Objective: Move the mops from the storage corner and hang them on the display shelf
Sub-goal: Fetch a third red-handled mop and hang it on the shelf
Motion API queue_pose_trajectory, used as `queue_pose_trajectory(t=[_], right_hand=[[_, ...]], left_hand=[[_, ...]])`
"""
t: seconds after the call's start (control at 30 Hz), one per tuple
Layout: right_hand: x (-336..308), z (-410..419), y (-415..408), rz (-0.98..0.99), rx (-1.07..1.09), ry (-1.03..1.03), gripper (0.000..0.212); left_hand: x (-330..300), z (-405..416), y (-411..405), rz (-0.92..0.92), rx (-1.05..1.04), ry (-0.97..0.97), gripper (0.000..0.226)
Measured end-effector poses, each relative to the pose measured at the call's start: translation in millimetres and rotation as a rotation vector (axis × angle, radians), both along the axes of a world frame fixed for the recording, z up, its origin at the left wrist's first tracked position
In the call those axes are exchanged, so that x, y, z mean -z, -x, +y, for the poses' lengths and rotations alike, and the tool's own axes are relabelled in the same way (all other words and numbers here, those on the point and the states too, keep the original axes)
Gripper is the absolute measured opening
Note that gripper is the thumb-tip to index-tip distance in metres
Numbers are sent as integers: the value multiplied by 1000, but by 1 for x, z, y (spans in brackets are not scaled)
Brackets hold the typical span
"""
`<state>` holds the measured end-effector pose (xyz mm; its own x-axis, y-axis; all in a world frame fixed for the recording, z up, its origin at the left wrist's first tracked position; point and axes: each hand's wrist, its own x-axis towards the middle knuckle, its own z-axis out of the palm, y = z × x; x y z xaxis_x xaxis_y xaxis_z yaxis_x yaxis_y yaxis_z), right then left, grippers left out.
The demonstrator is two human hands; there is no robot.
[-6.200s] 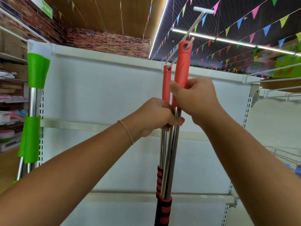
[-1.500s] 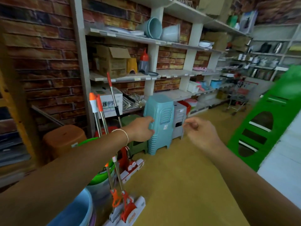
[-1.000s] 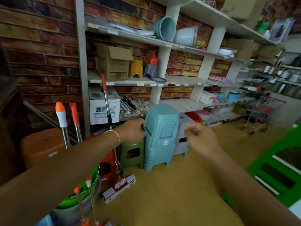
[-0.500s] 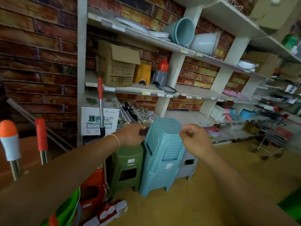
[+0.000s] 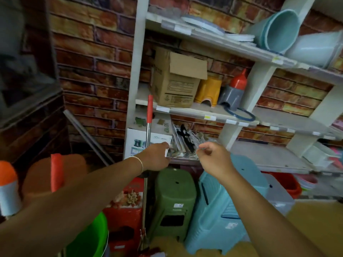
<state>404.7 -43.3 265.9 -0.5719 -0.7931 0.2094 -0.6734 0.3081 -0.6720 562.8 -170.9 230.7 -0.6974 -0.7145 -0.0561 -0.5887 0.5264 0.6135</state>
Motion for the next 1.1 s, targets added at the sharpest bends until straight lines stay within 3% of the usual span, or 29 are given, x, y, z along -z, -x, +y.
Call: queue_pose_trajectory(t=[0.63,0.73,0.9,1.1], right_hand=[[58,-307,92,-118,-426,-155,25],[63,-343,93,-175,-467,-195,30],[72,-385,83,-324,-569,-240,58],[84,-411,73,-547,-637,-166,54]], left_hand=[[68,-212,69,21,-567,-147,44],[78,-227,80,53,-618,-207,41],[91,-247,85,-2,-654,-210,47],[92,-257,85,-23,-681,-211,44]])
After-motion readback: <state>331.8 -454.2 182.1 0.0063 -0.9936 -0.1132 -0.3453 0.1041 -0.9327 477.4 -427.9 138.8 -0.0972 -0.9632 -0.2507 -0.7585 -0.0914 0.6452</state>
